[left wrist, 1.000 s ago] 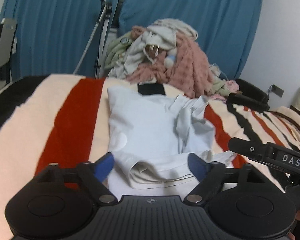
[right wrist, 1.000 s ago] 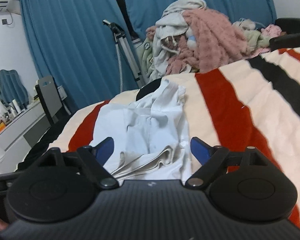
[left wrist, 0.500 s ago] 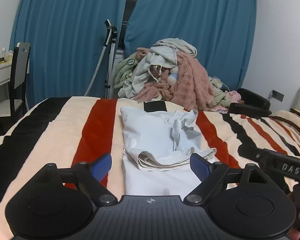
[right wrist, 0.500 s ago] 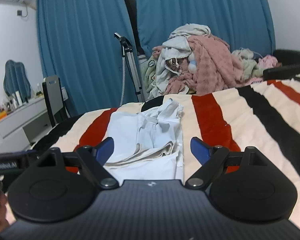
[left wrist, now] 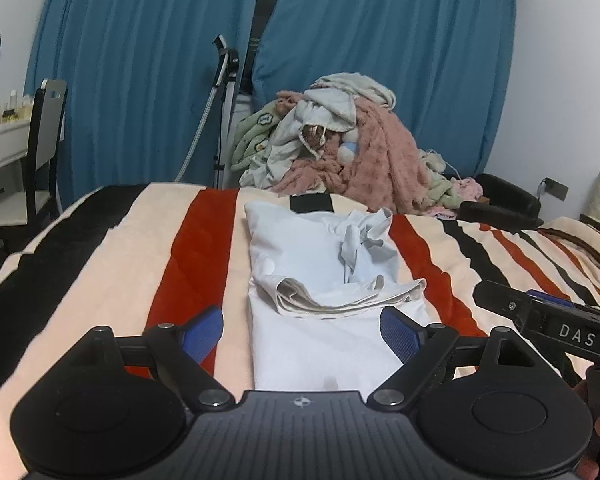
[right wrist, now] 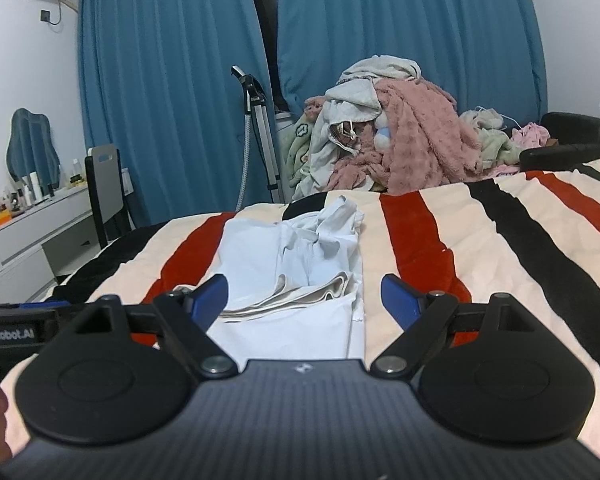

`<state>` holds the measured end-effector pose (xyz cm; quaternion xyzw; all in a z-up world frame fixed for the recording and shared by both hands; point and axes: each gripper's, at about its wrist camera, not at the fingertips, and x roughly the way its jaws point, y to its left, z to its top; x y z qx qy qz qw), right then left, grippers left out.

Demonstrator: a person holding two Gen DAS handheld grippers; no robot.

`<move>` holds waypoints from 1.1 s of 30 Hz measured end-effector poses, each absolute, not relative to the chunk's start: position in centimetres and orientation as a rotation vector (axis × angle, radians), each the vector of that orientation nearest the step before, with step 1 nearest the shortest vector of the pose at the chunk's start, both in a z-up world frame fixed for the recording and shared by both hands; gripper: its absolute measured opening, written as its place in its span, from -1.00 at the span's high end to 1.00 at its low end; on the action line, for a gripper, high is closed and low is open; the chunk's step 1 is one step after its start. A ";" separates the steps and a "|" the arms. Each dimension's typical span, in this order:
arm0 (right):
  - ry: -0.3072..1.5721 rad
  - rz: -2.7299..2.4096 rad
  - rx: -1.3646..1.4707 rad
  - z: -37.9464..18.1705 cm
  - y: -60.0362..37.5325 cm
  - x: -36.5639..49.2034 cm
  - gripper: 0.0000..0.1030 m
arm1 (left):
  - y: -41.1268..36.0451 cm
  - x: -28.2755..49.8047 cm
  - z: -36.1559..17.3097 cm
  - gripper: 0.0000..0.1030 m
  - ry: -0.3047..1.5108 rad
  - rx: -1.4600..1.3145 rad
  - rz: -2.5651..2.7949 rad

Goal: Fold clothes
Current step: 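Release the folded T-shirt and withdraw both grippers, then grasp the folded T-shirt end with both grippers and lift it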

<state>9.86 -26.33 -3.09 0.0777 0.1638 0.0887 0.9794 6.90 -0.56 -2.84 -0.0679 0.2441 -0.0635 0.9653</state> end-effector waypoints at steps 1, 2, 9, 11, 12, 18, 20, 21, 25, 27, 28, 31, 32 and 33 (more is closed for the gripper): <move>0.331 0.171 0.160 -3.2 -26.3 9.8 -0.64 | -0.4 7.1 -3.1 -0.69 0.505 -0.153 -0.120; 0.332 0.164 0.164 -3.3 -26.4 9.8 -0.64 | -0.2 7.3 -3.3 -0.69 0.515 -0.165 -0.118; 0.304 0.182 0.155 -3.3 -26.2 9.3 -0.63 | -0.2 8.3 -4.8 -0.69 0.574 -0.196 -0.120; 0.299 0.185 0.166 -3.1 -26.4 9.3 -0.39 | -0.1 8.3 -5.0 -0.69 0.587 -0.214 -0.119; 0.308 0.181 0.174 -3.2 -26.5 9.4 -0.38 | 0.0 8.2 -5.1 -0.69 0.592 -0.224 -0.118; 0.359 0.155 0.219 -3.6 -27.2 10.1 -0.44 | 0.3 7.4 -5.4 -0.70 0.623 -0.290 -0.136; 0.376 0.146 0.235 -3.7 -27.5 10.4 -0.60 | 0.3 7.0 -5.9 -0.70 0.646 -0.308 -0.145; 0.383 0.139 0.247 -3.8 -27.6 10.4 -0.60 | 0.3 6.9 -6.2 -0.70 0.659 -0.317 -0.150; 0.479 0.183 0.473 -4.2 -29.5 10.2 -0.60 | 0.8 6.3 -7.4 -0.70 0.730 -0.407 -0.170; 0.548 0.253 0.670 -5.3 -30.8 9.7 -0.61 | 1.3 6.1 -8.0 -0.70 0.763 -0.480 -0.183; 0.586 0.275 0.741 -6.1 -31.1 9.4 -0.61 | 1.6 6.0 -8.4 -0.72 0.778 -0.517 -0.187; 0.706 0.321 0.940 -8.6 -31.6 8.8 -0.64 | 2.1 6.2 -9.8 -0.72 0.848 -0.627 -0.210; 0.749 0.321 0.991 -9.6 -31.6 8.7 -0.65 | 2.1 6.3 -10.3 -0.72 0.870 -0.661 -0.220; 0.791 0.320 1.043 -10.6 -31.6 8.7 -0.64 | 2.1 6.4 -10.7 -0.72 0.882 -0.683 -0.224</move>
